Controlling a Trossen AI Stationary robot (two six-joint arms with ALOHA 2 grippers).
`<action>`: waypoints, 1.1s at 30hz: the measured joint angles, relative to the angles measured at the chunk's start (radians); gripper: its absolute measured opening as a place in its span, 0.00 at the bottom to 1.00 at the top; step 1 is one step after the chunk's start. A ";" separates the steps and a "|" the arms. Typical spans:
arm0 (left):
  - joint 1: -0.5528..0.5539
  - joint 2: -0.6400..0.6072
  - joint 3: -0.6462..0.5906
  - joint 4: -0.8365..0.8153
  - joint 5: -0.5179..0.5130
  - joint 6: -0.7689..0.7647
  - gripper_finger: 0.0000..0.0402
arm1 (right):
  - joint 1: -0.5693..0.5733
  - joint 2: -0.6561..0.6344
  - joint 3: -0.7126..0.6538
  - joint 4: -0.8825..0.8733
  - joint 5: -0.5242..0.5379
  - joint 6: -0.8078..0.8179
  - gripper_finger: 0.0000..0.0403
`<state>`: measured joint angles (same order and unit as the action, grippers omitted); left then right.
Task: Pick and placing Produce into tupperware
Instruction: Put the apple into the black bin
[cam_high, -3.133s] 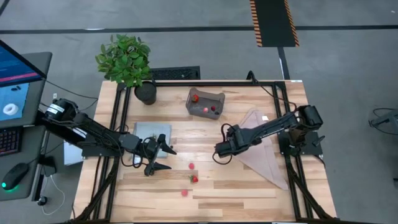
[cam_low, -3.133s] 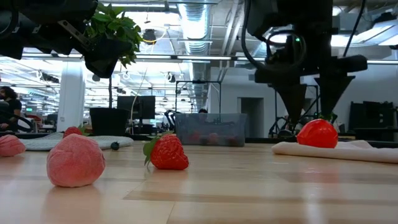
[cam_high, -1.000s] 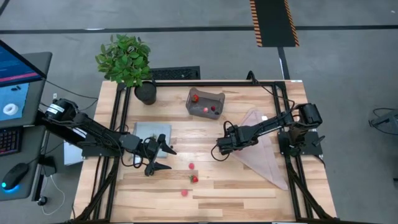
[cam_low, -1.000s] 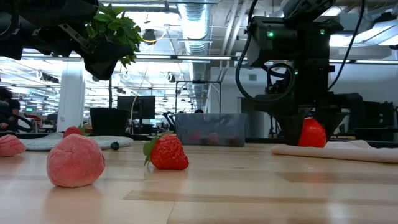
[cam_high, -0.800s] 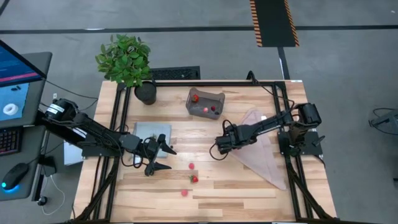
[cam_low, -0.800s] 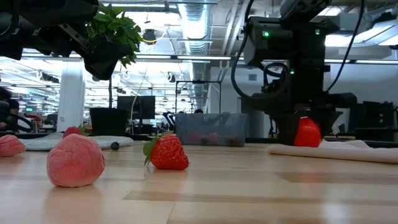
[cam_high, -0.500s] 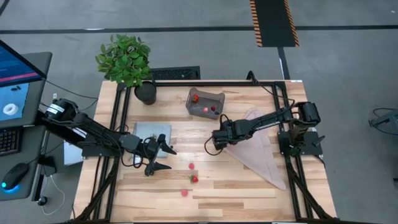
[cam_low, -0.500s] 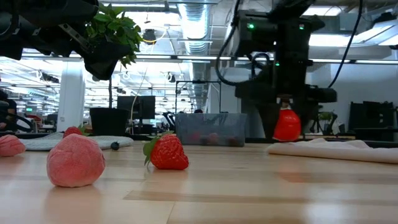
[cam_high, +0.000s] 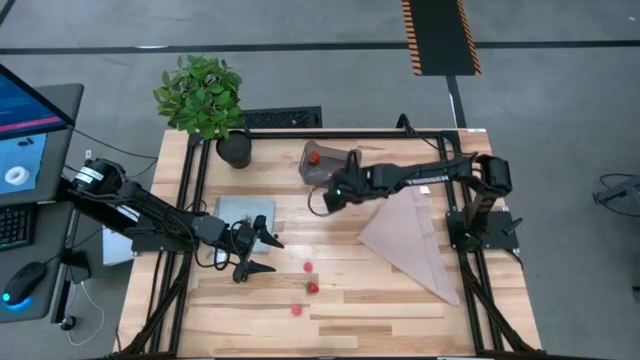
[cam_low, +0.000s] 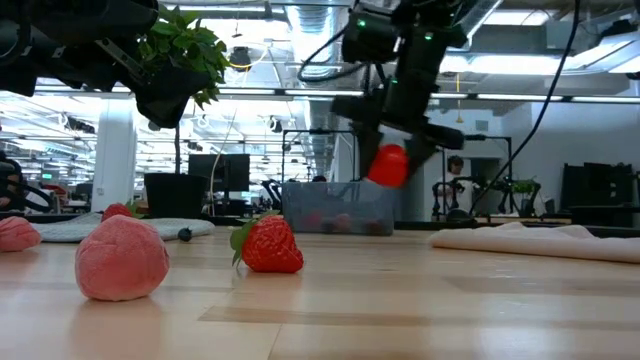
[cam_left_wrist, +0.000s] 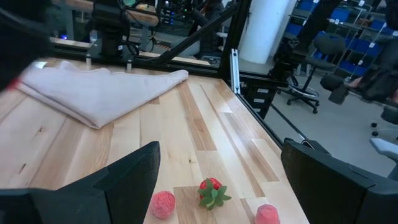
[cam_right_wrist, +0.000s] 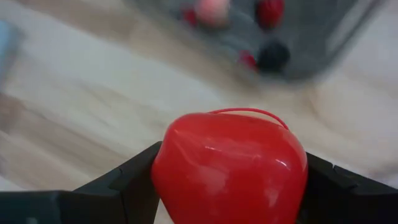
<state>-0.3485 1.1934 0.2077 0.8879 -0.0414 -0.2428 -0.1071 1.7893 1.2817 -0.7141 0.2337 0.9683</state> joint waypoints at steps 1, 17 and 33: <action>0.000 0.000 0.000 0.000 0.000 0.000 0.80 | -0.013 0.000 0.013 0.014 0.000 -0.017 0.75; 0.000 0.000 0.000 -0.008 0.000 0.009 0.80 | -0.185 -0.001 0.090 0.166 -0.029 -0.163 0.76; 0.000 0.000 0.000 -0.008 0.000 0.012 0.80 | -0.201 -0.002 0.090 0.356 -0.024 -0.158 0.77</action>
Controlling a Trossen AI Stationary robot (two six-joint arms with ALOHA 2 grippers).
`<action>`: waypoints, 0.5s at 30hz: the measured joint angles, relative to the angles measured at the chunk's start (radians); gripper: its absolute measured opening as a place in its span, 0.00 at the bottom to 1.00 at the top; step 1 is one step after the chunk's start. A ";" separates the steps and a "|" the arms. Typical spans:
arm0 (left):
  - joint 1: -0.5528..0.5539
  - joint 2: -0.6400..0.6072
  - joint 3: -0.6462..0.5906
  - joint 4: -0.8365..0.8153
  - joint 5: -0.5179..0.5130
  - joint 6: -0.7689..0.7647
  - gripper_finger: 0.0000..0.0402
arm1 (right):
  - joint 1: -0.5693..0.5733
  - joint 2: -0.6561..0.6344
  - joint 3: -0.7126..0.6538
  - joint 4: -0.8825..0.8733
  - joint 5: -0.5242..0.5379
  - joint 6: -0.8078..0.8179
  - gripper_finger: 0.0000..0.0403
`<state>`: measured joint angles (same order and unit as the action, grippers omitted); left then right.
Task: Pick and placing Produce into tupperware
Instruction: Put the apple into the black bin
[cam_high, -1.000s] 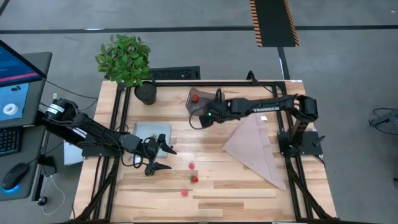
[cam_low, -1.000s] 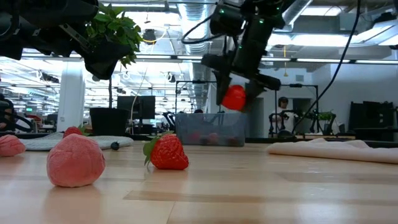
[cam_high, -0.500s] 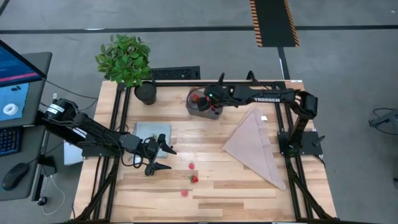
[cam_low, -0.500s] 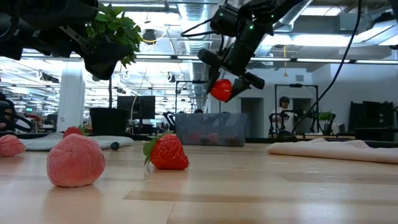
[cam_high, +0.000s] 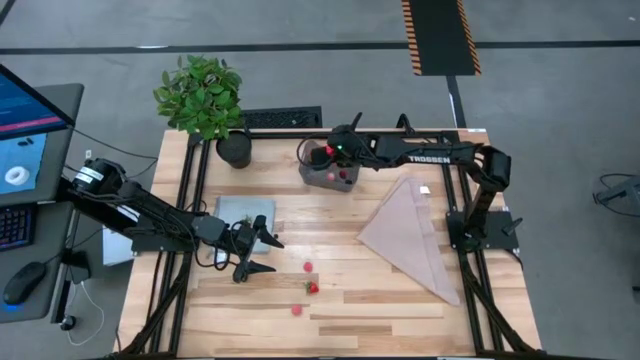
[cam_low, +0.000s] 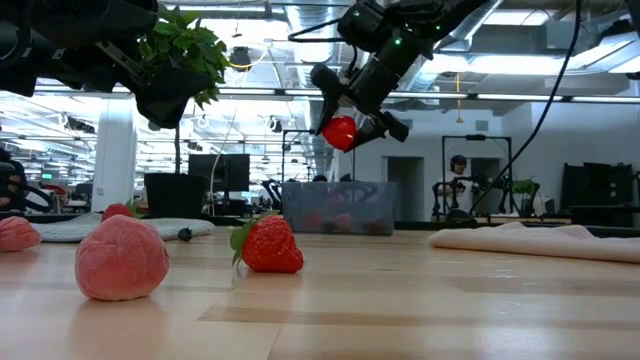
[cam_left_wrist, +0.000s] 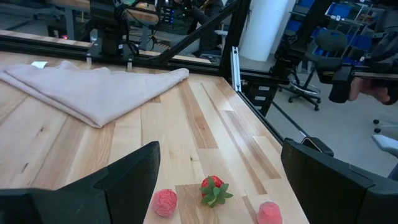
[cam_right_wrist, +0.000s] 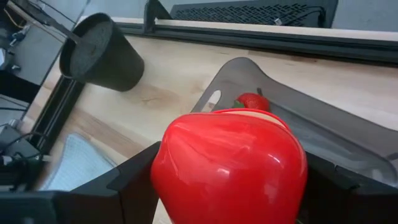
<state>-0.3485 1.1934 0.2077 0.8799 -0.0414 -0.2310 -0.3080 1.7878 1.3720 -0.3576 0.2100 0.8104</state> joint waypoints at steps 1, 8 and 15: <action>0.000 0.000 0.000 0.000 0.000 0.000 0.80 | 0.000 0.000 0.000 0.000 0.000 0.000 0.77; 0.000 0.000 0.000 0.000 0.000 0.000 0.80 | 0.000 0.000 0.000 -0.001 0.000 -0.009 0.77; 0.000 0.000 0.000 0.000 0.000 0.000 0.80 | -0.009 0.000 0.000 -0.011 0.000 -0.015 0.77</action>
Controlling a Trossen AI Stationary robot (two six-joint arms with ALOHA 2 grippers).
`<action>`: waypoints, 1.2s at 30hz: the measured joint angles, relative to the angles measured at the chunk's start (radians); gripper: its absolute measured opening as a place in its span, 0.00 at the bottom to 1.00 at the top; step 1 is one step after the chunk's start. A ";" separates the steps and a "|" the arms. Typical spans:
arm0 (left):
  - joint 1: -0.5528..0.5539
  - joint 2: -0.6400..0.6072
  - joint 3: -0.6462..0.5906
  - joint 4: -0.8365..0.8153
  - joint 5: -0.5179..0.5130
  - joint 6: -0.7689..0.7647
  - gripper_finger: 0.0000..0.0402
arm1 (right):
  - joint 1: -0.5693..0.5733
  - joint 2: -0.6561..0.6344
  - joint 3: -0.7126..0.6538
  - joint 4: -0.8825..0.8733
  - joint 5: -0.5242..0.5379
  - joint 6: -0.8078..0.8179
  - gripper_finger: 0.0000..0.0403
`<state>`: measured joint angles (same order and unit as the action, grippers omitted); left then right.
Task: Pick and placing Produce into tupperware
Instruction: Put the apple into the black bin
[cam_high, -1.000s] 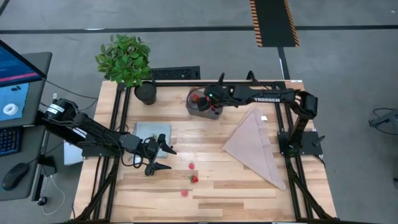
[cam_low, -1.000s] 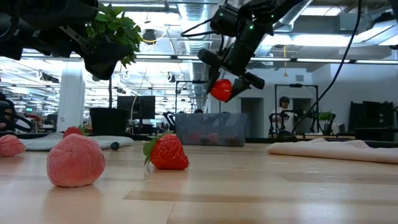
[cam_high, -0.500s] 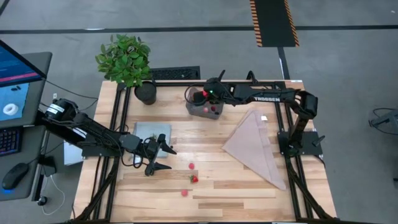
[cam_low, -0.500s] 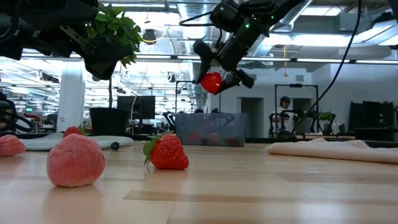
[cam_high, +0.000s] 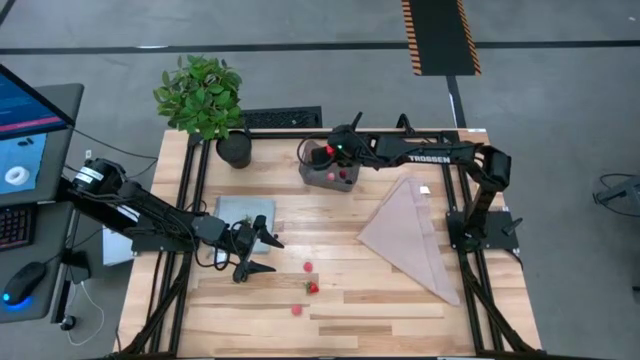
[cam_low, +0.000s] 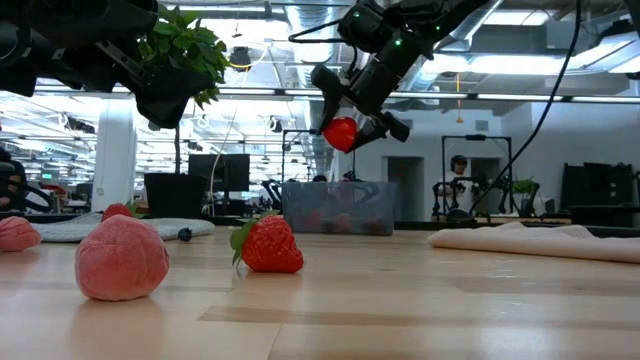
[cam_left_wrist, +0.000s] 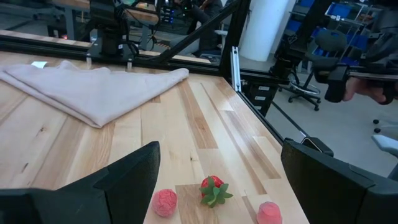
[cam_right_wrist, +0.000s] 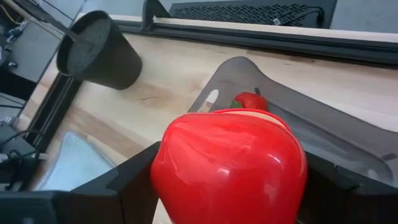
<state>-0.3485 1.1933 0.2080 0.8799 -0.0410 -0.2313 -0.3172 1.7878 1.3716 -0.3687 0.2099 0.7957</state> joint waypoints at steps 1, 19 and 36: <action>0.000 0.000 0.000 0.000 0.000 0.000 0.80 | 0.000 0.000 0.000 -0.006 0.000 0.000 0.77; -0.001 0.000 0.001 -0.011 0.000 0.000 0.80 | -0.006 0.100 0.001 -0.041 -0.035 0.013 0.77; -0.004 0.000 0.001 -0.032 -0.018 0.000 0.80 | -0.023 0.116 0.009 -0.058 -0.029 0.018 0.77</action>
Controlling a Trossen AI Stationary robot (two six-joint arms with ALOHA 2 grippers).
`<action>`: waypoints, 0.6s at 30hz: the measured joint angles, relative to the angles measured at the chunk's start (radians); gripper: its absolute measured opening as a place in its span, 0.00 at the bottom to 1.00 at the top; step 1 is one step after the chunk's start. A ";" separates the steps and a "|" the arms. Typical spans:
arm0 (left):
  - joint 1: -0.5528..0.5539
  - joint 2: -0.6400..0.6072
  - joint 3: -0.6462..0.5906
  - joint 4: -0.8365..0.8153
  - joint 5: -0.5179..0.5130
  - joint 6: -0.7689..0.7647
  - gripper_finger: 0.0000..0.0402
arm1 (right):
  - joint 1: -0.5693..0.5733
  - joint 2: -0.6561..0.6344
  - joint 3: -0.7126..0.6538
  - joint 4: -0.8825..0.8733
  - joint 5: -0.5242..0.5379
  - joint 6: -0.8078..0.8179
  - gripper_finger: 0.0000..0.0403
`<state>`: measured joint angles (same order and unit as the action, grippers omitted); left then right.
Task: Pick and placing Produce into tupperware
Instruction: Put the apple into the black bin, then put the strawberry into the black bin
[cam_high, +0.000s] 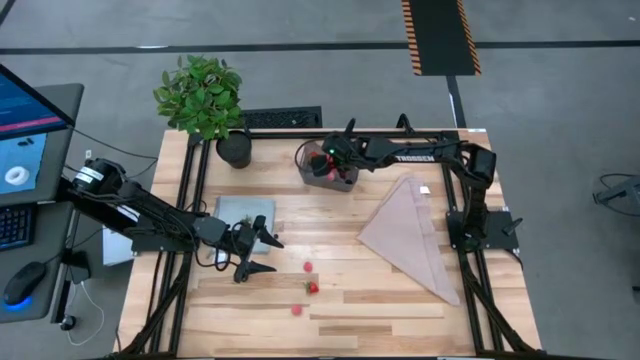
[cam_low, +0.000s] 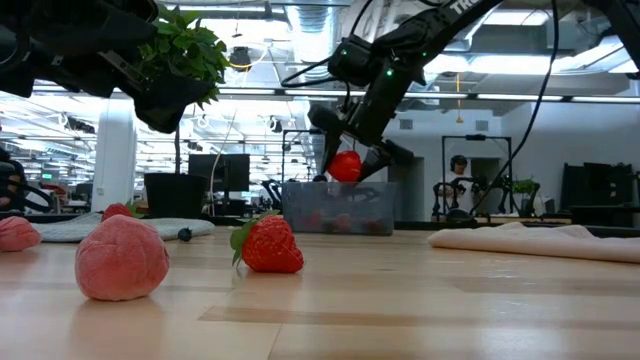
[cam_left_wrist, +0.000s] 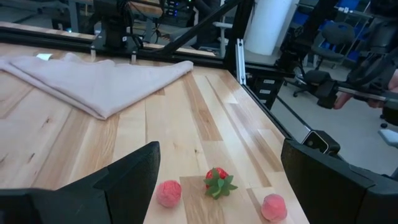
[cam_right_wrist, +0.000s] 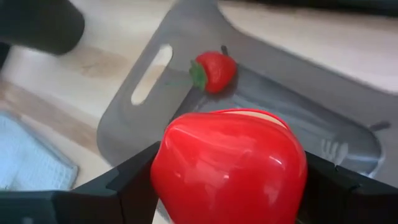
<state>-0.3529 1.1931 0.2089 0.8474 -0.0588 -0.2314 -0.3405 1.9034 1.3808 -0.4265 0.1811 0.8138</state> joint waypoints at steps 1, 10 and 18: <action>0.000 0.000 0.000 0.000 -0.001 0.000 0.80 | 0.000 0.000 0.000 0.000 0.003 0.001 0.77; -0.009 0.000 0.000 -0.001 -0.002 0.000 0.80 | 0.000 0.000 0.000 0.030 -0.028 -0.035 0.96; -0.009 0.000 0.000 -0.005 -0.002 0.000 0.80 | 0.014 -0.017 0.001 0.037 -0.044 -0.100 0.87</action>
<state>-0.3618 1.1931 0.2085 0.8421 -0.0605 -0.2310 -0.3262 1.8861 1.3815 -0.3898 0.1371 0.7142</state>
